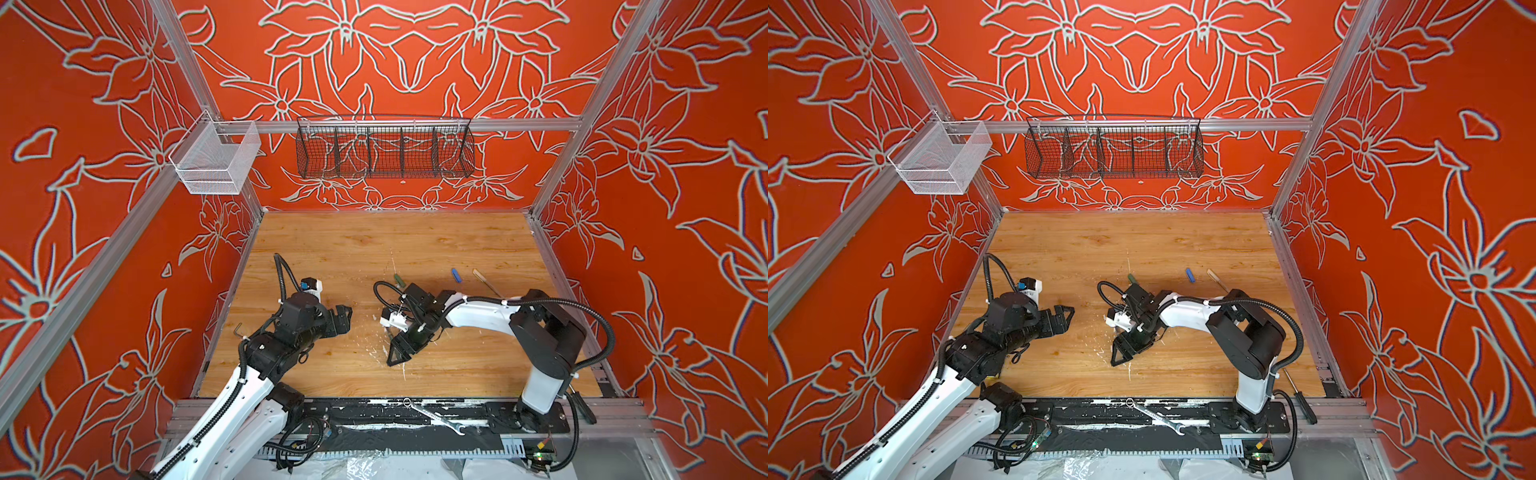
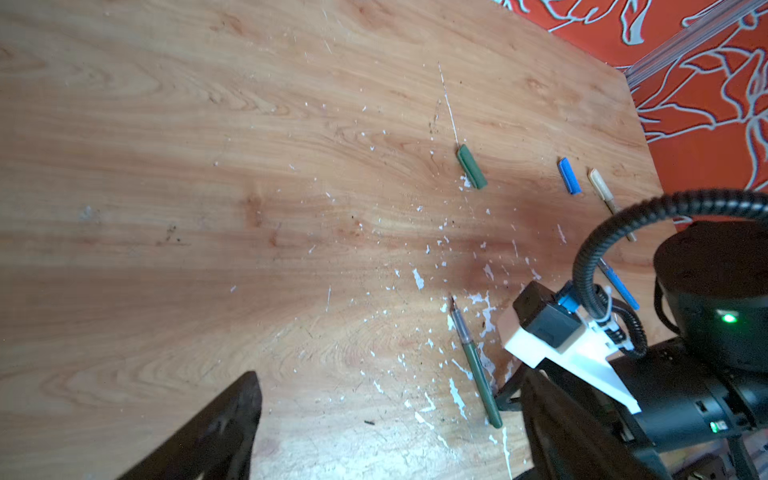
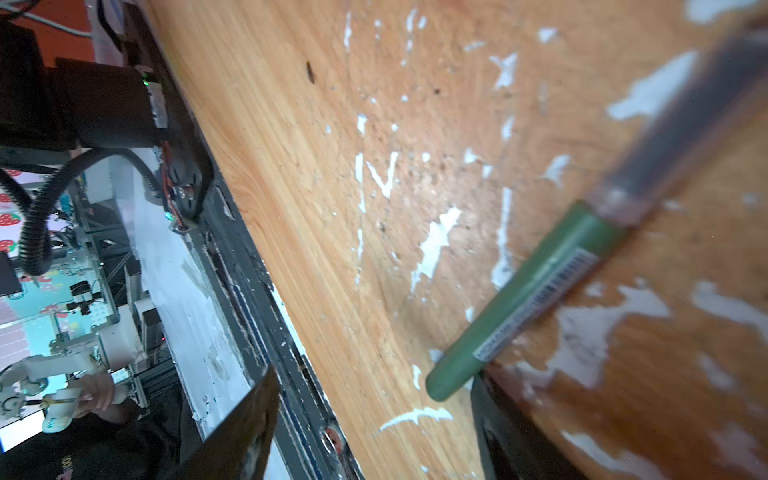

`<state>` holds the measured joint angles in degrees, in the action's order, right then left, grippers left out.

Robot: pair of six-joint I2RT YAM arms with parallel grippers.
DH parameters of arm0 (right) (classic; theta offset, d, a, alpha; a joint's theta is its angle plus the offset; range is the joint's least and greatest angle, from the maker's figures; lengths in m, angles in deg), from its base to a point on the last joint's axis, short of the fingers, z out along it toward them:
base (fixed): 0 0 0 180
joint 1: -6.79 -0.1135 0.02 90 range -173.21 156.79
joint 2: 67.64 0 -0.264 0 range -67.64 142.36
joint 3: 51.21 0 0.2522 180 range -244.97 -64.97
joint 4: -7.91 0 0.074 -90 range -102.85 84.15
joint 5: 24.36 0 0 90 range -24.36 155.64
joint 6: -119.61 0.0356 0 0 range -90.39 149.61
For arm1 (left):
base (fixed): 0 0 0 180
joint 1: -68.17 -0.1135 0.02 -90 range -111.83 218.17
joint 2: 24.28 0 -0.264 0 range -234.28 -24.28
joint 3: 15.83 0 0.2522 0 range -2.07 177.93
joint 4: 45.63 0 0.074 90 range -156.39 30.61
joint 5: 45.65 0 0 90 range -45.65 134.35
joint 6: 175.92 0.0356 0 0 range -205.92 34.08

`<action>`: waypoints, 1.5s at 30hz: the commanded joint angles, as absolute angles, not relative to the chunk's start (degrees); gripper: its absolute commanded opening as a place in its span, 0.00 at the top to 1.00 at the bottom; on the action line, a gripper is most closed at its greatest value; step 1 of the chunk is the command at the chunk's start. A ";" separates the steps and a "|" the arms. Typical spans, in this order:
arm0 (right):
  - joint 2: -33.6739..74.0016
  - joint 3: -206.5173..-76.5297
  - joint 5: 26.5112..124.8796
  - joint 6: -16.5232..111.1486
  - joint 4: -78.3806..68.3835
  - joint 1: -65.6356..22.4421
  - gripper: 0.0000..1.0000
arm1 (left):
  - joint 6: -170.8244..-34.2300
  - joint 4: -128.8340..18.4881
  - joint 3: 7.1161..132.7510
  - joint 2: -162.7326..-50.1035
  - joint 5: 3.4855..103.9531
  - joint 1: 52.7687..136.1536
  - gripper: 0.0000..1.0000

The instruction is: Insert the pens into the pen caps

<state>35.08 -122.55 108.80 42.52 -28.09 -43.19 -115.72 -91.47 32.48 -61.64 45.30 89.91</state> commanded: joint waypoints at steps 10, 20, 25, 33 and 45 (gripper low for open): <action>35.34 -120.49 109.29 54.23 -9.34 -46.26 0.26 | -119.24 -89.78 28.45 -59.24 51.03 89.61 0.01; 20.01 -123.68 98.89 47.37 -29.84 -32.18 0.27 | -120.15 -83.74 24.70 -67.74 56.02 95.13 0.03; 17.85 -124.25 86.02 50.81 -30.40 -28.72 0.29 | -117.29 -80.22 25.76 -76.00 50.61 106.55 0.03; 33.32 -144.23 74.88 40.23 -45.40 -28.72 0.40 | -115.31 -80.06 28.35 -86.48 50.96 110.47 0.04; 33.53 -143.21 77.34 41.25 -40.99 -27.86 0.45 | -110.01 -80.02 33.13 -98.16 49.51 114.90 0.26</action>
